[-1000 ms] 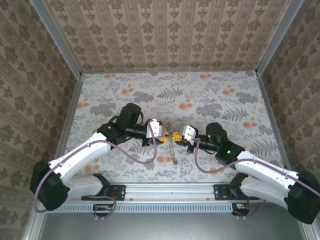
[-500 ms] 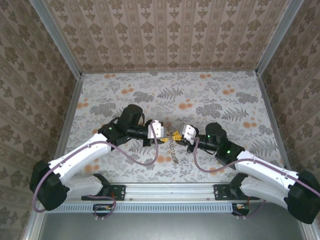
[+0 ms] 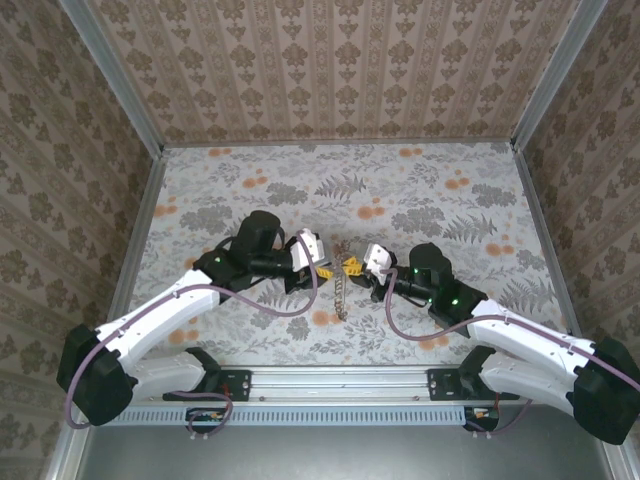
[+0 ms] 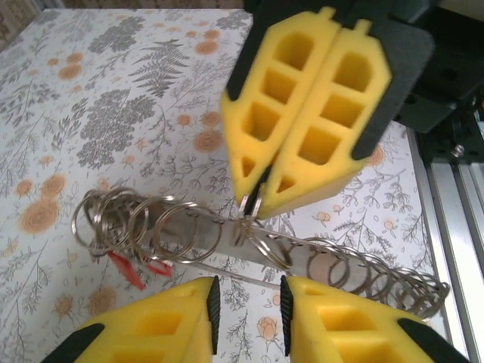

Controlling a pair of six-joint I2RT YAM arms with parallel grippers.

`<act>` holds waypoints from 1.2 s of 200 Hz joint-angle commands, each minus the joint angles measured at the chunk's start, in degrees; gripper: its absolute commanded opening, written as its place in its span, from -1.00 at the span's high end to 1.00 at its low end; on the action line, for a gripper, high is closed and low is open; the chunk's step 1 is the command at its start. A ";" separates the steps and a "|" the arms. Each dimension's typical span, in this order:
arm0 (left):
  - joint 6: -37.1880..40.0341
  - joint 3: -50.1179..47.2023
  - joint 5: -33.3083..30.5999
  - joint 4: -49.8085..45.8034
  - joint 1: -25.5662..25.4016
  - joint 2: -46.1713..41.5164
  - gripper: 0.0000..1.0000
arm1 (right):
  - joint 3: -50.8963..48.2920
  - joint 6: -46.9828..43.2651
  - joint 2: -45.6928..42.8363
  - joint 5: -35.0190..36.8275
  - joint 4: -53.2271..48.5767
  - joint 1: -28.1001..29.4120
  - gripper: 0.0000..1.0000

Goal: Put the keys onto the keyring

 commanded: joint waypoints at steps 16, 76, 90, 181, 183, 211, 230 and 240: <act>-8.44 -0.29 4.58 5.34 1.15 1.99 0.36 | 2.12 1.70 -0.24 1.46 3.89 0.30 1.00; -9.63 0.16 12.32 5.02 1.49 3.04 0.29 | 1.64 1.92 -0.37 2.94 3.72 0.27 1.00; -8.70 0.17 13.77 2.76 2.04 2.37 0.27 | 1.46 1.93 -0.45 3.21 3.85 0.29 1.00; -16.69 -1.99 10.06 5.27 2.96 1.52 0.19 | 1.77 3.08 0.59 4.02 4.80 0.30 1.00; -16.83 -1.91 9.89 5.32 2.91 1.70 0.20 | 1.73 3.10 0.59 4.02 4.78 0.33 1.00; -18.01 -0.98 7.61 5.96 2.35 3.49 0.20 | 1.81 3.16 0.33 3.87 4.42 0.34 1.00; -17.91 -0.60 6.17 6.40 2.07 3.87 0.23 | 1.72 3.17 0.33 3.85 4.49 0.30 1.00; -17.34 -0.46 5.61 6.37 2.13 3.90 0.24 | 1.63 3.32 0.33 3.80 4.62 0.25 1.00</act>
